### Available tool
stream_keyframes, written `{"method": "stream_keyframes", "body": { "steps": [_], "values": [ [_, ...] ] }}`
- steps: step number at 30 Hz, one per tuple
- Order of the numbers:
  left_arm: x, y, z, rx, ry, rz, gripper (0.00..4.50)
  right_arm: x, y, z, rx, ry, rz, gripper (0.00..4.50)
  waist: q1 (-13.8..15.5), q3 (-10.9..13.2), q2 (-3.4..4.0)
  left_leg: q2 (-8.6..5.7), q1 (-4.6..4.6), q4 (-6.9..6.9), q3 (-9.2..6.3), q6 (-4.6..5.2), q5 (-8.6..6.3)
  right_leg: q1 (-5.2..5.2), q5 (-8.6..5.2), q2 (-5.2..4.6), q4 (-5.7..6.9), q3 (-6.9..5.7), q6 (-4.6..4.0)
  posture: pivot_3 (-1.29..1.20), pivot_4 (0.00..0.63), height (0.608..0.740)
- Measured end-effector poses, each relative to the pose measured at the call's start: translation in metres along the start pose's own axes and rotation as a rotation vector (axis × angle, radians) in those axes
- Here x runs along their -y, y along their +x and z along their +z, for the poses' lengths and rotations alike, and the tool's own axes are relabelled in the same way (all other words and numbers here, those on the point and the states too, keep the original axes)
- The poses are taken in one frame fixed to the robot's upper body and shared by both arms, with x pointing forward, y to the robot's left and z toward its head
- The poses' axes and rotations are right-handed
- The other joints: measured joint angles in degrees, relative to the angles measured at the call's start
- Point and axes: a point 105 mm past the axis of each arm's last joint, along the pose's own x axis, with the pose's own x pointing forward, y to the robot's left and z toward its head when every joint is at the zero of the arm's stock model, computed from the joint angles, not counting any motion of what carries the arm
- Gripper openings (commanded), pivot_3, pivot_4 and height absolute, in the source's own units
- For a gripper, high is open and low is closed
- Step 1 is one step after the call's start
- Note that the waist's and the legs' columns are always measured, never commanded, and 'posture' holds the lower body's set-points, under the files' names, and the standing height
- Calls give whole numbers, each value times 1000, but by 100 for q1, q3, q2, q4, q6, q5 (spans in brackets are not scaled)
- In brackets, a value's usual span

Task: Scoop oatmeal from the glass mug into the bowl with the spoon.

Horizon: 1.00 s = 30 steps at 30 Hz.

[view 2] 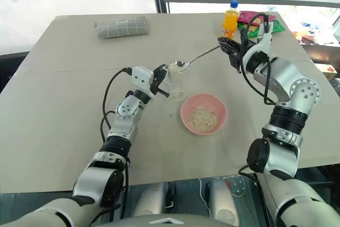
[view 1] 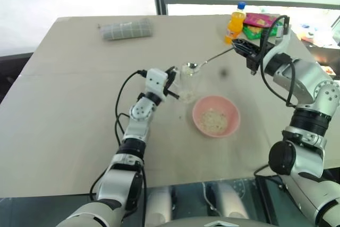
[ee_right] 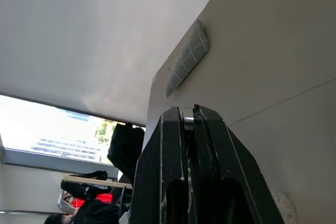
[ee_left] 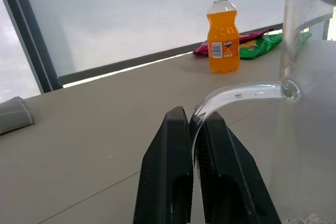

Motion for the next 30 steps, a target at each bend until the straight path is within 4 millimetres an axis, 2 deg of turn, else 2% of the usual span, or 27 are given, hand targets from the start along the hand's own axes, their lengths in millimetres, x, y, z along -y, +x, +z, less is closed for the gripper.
{"method": "stream_keyframes", "body": {
  "steps": [10, 17, 21, 30],
  "values": [
    [0, 0, 0, 1, 1, -6, 31, -1, -7, 5, 22, 71, -4, 0, 0, 0, 0, 0, 1, 0, 0, 0, 0, 1, 0, 0, 0, 1, 0, 0, 150, 740],
    [0, 0, -1, 1, 2, -8, 31, 13, -13, 1, 49, 171, -40, 0, -1, 0, 0, 1, 1, 0, 0, 1, 0, 0, 0, 0, 1, 2, 0, 0, 150, 740],
    [1, 0, 0, 1, 3, -15, 31, 7, -15, 1, 72, 194, -23, 0, 0, 0, 0, 2, 2, 0, -2, 0, 0, 1, 0, 0, 1, 1, 0, 0, 150, 740],
    [1, 0, 0, 1, 3, -19, 31, 6, -18, -3, 94, 223, -25, 0, 2, 0, 0, 2, 1, 0, -1, 1, 0, 1, 0, 0, 1, 2, 0, 0, 150, 740]
  ]
}}
